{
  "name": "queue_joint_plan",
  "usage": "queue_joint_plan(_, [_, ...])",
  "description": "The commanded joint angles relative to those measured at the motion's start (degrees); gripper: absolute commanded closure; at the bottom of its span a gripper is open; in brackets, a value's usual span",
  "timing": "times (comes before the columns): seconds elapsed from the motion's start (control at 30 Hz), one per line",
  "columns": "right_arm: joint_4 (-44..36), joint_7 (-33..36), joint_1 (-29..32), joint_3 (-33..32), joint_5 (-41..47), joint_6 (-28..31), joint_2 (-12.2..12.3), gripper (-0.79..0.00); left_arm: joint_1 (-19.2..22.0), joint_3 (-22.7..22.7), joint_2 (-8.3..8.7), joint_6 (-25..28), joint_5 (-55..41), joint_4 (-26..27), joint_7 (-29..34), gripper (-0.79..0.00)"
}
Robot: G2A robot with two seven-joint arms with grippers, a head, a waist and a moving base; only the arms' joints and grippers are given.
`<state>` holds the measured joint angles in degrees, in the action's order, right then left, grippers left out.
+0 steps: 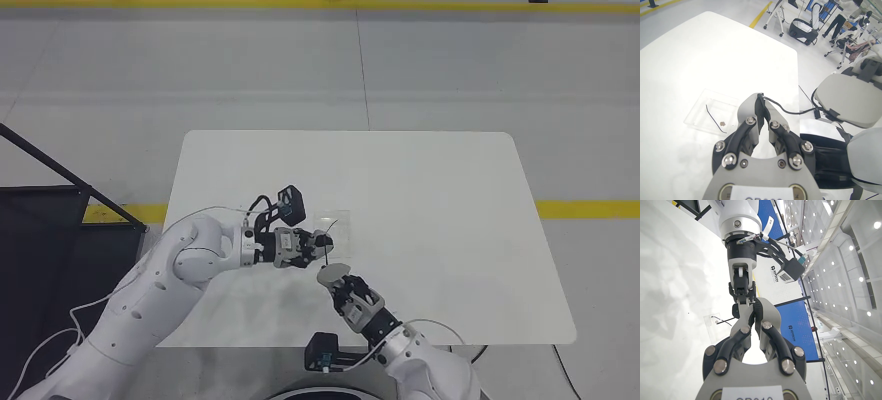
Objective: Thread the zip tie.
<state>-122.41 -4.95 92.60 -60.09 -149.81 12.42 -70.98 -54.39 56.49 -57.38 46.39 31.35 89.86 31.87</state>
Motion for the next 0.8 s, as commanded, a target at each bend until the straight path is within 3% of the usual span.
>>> queue_joint_plan(0.0, [-0.1,0.0,0.2,-0.3,0.3,-0.3,0.1,0.000,-0.6,0.2,0.03,0.0,1.7,0.5,-1.2,0.000])
queue_joint_plan(0.77, [0.4,3.4,0.0,0.7,1.2,-5.4,-0.2,0.000,-2.5,0.7,0.08,0.2,6.9,2.5,-3.7,0.000])
